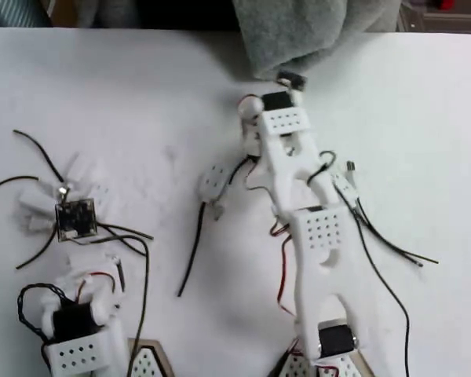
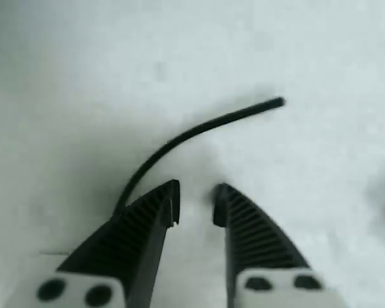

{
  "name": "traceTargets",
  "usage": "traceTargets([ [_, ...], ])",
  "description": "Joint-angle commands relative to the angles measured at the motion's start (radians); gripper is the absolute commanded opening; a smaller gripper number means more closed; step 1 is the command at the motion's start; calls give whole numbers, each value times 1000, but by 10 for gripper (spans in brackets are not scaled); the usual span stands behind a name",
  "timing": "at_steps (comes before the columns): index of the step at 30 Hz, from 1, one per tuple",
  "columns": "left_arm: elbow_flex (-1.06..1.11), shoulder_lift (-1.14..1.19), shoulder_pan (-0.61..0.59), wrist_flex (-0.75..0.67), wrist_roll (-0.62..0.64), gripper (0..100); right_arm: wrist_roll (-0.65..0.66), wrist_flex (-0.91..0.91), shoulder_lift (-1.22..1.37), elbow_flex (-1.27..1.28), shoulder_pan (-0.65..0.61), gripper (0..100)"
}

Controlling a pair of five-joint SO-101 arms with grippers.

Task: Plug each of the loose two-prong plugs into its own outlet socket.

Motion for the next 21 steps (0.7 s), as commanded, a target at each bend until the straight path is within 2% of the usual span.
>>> traceTargets([
  [1,-2,-1,-7,-2,6,24,80,16,7,-80,64,50],
  [4,-2,-1,-7,-2,6,24,103,22,15,-141,117,14],
  [8,-2,-1,-7,-2,6,24,103,22,8,-201,154,30],
  [10,-2,-1,-7,-2,6,24,98,22,5,-227,130,68],
  [13,-2,-1,-7,-2,6,24,87,38,10,-279,61,190],
  [17,-2,-1,-7,-2,6,24,-52,39,15,-302,-12,302],
  [21,-2,-1,-7,-2,6,24,-146,13,27,-301,-38,286],
])
